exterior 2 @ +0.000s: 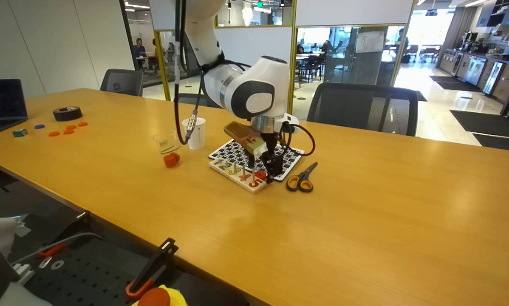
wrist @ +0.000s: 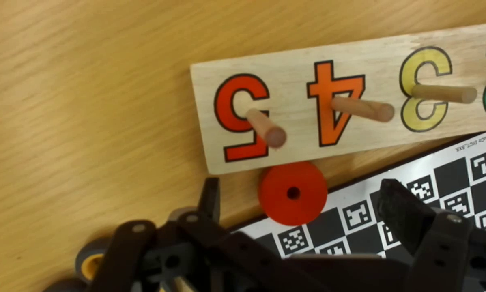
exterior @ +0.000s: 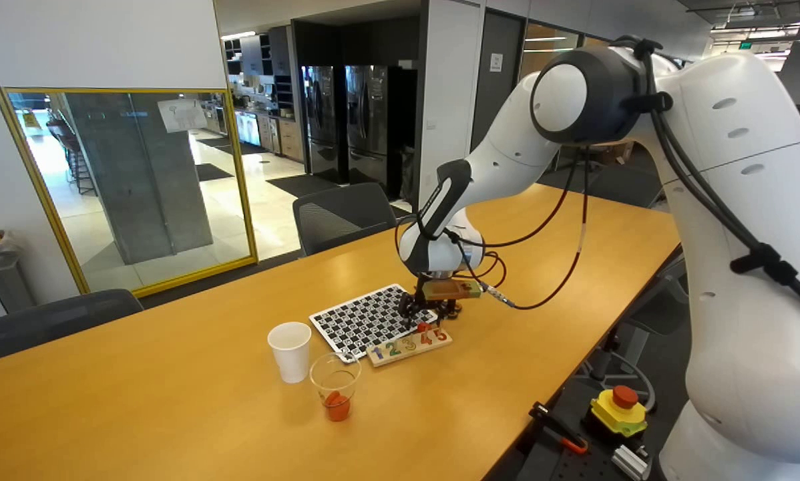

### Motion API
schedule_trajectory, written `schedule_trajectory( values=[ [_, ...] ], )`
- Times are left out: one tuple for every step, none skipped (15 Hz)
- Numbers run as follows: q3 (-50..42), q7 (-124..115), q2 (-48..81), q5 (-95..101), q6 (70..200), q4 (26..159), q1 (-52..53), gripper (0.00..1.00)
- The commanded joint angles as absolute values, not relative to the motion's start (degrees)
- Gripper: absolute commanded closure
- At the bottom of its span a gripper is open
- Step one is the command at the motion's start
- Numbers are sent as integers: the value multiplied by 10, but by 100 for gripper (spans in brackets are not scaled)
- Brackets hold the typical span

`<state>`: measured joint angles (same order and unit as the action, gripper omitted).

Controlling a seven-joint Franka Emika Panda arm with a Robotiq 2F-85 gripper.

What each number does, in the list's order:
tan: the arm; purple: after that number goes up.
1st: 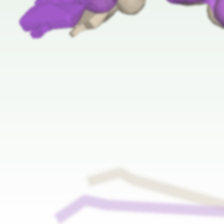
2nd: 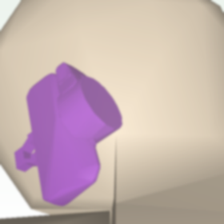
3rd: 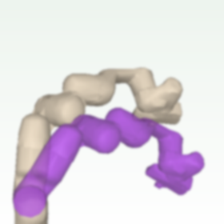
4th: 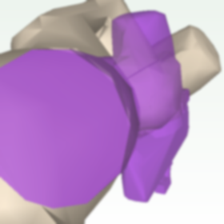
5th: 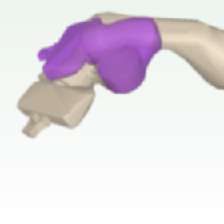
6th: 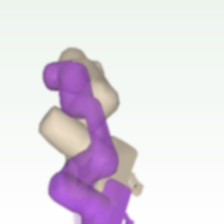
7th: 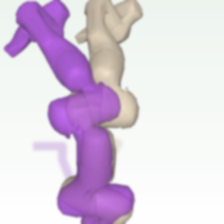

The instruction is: Put the orange circles in the transparent cup and the yellow circle in the white cup.

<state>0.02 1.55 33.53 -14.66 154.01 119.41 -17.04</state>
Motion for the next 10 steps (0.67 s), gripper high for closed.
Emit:
schedule_trajectory(
  values=[
    [8,34,342,-163,1527,1178,-180,0],
    [9,34,342,-163,1527,1178,-180,0],
    [9,34,343,-163,1526,1177,-180,0],
    [8,34,343,-163,1525,1177,-180,0],
    [8,34,344,-162,1524,1176,-180,0],
    [7,34,345,-162,1523,1175,-179,0],
    [7,33,346,-162,1523,1175,-179,0],
    [7,33,346,-161,1522,1174,-179,0],
    [7,33,347,-161,1522,1174,-179,0],
    [7,33,347,-162,1521,1174,-179,0]
  ],
)
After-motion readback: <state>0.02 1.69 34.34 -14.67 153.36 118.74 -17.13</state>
